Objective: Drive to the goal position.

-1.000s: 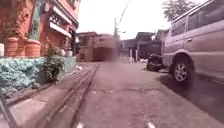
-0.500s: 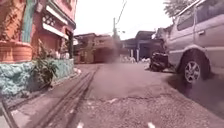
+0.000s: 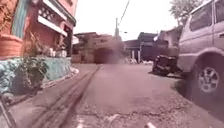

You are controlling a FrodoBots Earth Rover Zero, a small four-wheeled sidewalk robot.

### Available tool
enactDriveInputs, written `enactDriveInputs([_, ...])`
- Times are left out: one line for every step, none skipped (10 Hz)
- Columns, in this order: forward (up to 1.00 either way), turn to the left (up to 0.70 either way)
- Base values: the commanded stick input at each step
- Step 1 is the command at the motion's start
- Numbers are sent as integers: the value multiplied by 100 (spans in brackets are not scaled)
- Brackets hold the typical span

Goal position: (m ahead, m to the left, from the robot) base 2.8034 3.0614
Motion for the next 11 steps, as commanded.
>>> enactDriveInputs([92, 0])
enactDriveInputs([92, 0])
enactDriveInputs([92, 0])
enactDriveInputs([92, -11])
enactDriveInputs([92, -35])
enactDriveInputs([92, -37])
enactDriveInputs([92, -26])
enactDriveInputs([92, -7])
enactDriveInputs([92, 0])
enactDriveInputs([92, 0])
enactDriveInputs([92, 0])
